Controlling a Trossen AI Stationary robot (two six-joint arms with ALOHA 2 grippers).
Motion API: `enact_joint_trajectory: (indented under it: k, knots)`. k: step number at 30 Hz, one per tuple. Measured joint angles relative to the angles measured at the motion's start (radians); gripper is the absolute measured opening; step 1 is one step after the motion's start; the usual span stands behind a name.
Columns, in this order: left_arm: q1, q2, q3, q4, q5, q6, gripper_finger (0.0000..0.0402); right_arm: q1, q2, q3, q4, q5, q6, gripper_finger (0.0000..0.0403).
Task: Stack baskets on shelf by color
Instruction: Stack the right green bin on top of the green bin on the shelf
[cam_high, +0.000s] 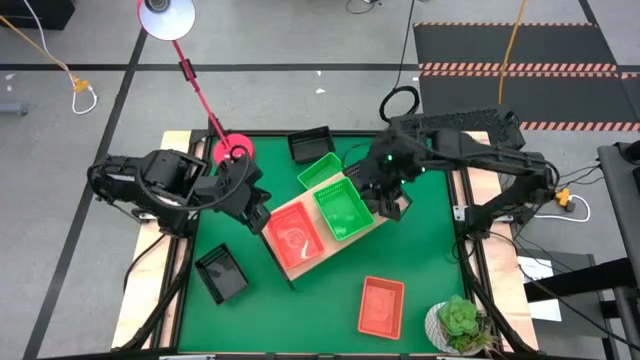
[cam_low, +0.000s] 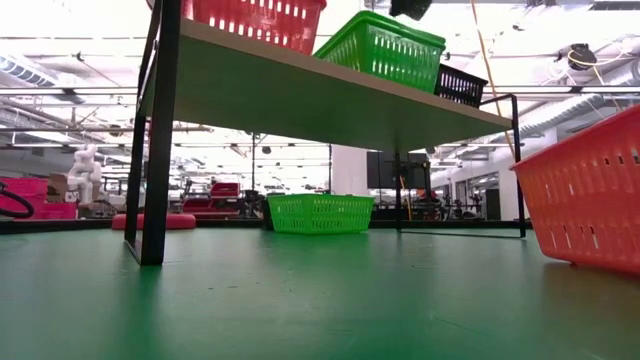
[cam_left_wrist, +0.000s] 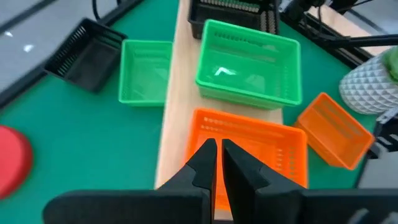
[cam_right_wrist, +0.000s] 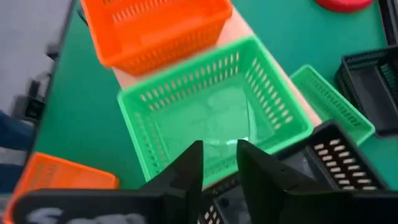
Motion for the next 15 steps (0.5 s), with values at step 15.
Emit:
enact_joint_trajectory:
  k: [15]
  knots:
    - [0.089,0.000,0.000,0.001,0.062,0.145,0.0026,0.009,-0.008,-0.223,0.118,0.045,0.054,0.0007]
